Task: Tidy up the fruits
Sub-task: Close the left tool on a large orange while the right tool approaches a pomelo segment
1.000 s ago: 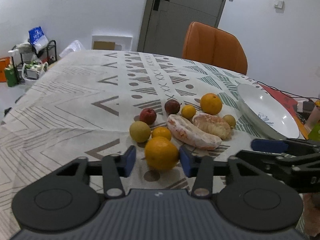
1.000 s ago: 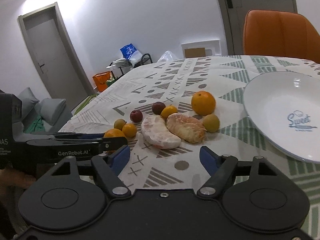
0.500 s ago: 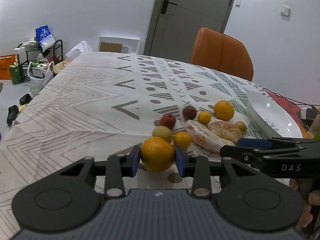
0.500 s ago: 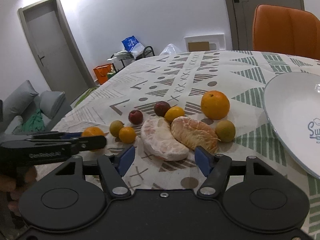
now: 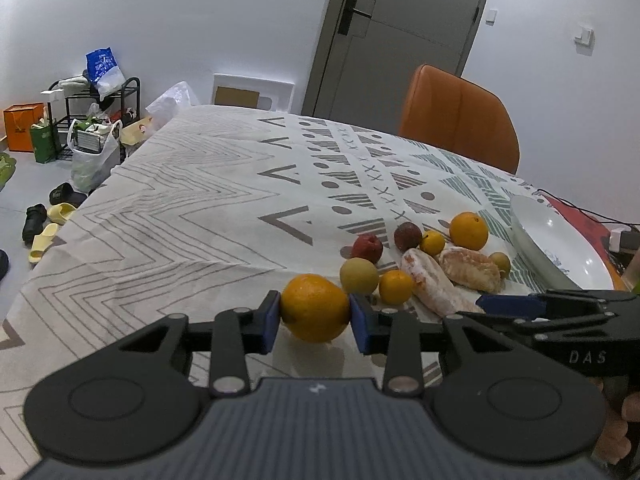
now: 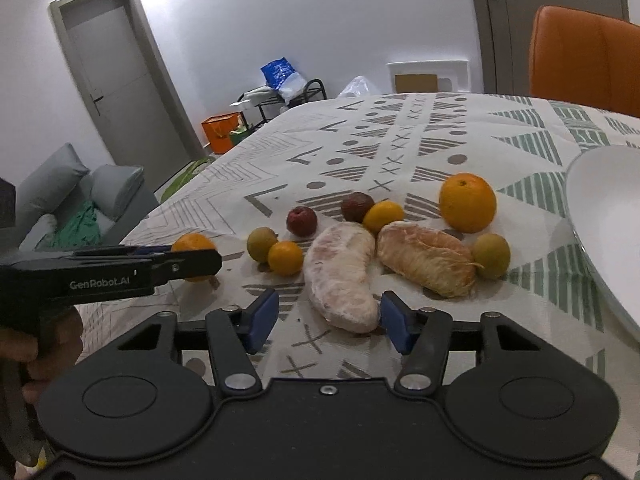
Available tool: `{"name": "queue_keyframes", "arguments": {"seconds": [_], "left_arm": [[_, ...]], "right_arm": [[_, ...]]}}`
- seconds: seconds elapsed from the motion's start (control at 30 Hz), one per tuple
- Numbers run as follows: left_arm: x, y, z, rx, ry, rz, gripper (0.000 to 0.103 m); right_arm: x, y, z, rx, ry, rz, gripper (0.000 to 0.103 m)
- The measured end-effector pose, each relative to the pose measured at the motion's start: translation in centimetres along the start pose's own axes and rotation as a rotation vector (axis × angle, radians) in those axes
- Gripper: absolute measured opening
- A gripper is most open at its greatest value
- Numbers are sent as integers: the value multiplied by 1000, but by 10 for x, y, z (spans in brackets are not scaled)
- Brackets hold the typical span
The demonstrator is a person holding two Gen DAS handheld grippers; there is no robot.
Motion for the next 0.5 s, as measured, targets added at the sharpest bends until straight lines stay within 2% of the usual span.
{"name": "queue_keyframes", "arguments": {"seconds": [0.1,0.5], "left_arm": [[2,0,0,2,6,5,36],[15,2,-1,0,32,20,36]], "right_arm": [[-1,-5,4,-6,-1,-21,58],[12,-29,15,1,57,-14,58]]}}
Point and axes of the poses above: each gripper's, at about its wrist camera, not at the fingertips, and y roughly against the way its jaws point, x to its left, z to its top, the point moved 6 cm from there along -y, roughly the way its jaws point, and after that the axes turned 8 degrees about -y, right-handed, at the moved point
